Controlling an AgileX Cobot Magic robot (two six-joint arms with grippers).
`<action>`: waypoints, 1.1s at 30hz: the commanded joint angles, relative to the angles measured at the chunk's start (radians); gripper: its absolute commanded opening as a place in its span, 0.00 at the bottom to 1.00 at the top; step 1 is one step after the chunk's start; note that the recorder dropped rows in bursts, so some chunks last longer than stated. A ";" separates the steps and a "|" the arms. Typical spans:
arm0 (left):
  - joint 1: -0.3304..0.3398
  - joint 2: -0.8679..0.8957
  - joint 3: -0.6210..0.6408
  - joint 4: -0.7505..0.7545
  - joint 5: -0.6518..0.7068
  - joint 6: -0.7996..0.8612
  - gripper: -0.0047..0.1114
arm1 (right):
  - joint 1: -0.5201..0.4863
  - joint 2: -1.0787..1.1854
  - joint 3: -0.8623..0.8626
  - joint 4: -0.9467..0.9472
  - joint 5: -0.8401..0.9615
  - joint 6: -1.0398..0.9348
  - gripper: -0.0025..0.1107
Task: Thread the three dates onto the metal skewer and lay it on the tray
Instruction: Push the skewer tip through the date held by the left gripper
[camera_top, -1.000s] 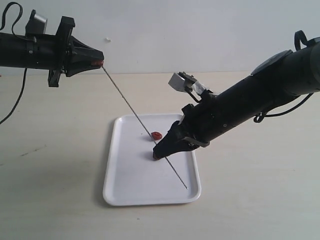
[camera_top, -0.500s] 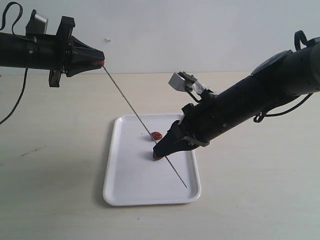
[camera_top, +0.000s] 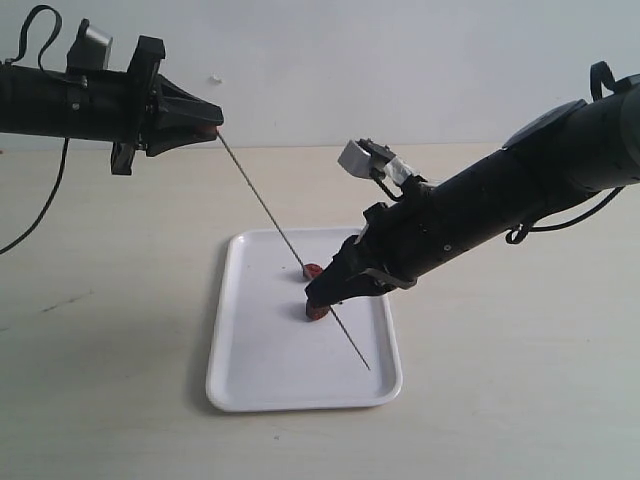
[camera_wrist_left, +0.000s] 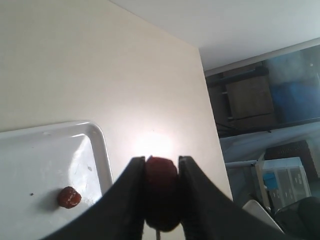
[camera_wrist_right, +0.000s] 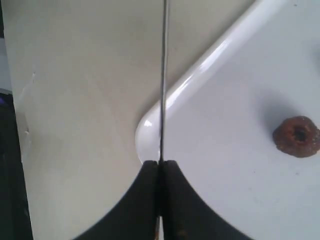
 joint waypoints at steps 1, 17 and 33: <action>-0.003 -0.004 0.001 -0.012 -0.021 0.018 0.25 | -0.005 -0.001 0.000 -0.005 -0.001 -0.013 0.02; 0.000 -0.004 0.001 -0.004 -0.023 0.028 0.25 | -0.005 -0.006 0.000 -0.048 0.046 -0.075 0.02; 0.000 -0.004 0.001 0.011 -0.023 0.028 0.17 | -0.005 -0.006 0.000 -0.018 0.031 -0.066 0.02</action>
